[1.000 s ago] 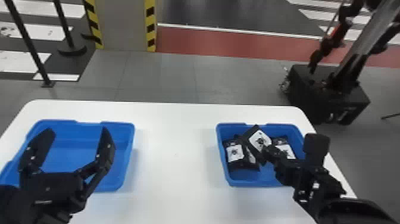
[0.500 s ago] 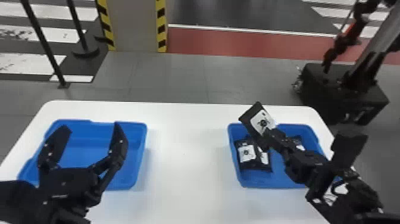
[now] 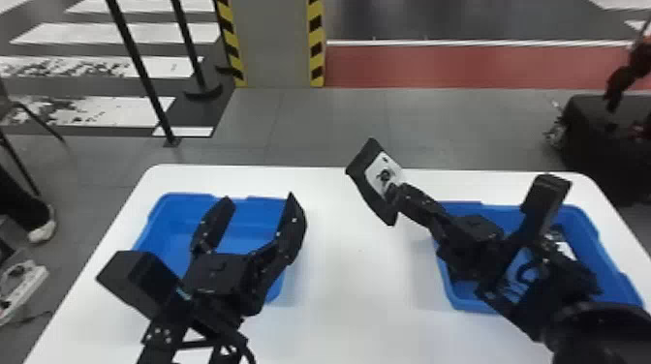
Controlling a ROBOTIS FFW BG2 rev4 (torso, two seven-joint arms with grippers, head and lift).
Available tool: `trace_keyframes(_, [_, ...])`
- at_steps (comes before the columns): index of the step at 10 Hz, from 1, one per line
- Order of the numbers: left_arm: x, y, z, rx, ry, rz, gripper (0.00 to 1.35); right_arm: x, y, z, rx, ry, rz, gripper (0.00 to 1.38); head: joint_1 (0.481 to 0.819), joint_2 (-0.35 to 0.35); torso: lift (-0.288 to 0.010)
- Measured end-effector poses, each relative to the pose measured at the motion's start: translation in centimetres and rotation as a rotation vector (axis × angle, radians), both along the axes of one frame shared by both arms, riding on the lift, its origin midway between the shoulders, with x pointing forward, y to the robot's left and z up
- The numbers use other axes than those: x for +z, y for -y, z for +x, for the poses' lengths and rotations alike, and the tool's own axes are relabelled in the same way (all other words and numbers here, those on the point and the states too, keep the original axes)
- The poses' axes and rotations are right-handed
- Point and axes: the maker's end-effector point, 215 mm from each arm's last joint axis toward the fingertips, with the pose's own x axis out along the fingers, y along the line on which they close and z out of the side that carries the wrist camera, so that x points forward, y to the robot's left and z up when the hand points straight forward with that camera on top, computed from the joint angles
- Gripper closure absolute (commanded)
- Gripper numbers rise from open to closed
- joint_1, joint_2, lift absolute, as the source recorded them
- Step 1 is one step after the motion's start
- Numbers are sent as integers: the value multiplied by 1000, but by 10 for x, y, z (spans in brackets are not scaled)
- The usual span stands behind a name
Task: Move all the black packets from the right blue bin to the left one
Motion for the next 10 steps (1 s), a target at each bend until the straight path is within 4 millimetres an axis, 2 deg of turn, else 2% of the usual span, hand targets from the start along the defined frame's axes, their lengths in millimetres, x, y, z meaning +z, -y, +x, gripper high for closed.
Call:
trace_keyframes(1, [-6,6,3,-29,-22,4,121,6,-33,-10,74,-8,40,1118,695,124,-110])
trace_keyframes(3, [0,4,5,-26,-7,11,121,13,-85,-36,194,-27,89,1118,695,184,-110])
trace_keyframes(5, [1,4,5,-31,-6,-8,121,8,-112,-50,259,-51,109,1118,695,233,-110])
trace_keyframes(7, [-9,13,7,-67,-44,-15,122,13,-131,-60,309,-50,123,1118,695,246,-110])
trace_keyframes(8, [-13,12,7,-66,-50,-14,165,14,-137,-63,322,-52,127,1118,695,256,-110])
trace_keyframes(9, [-13,10,8,-59,-42,-24,552,15,-139,-64,328,-53,130,1118,695,262,-110])
trace_keyframes(10, [-10,5,8,-40,-23,-34,1067,15,-139,-64,330,-53,133,1118,695,269,-110])
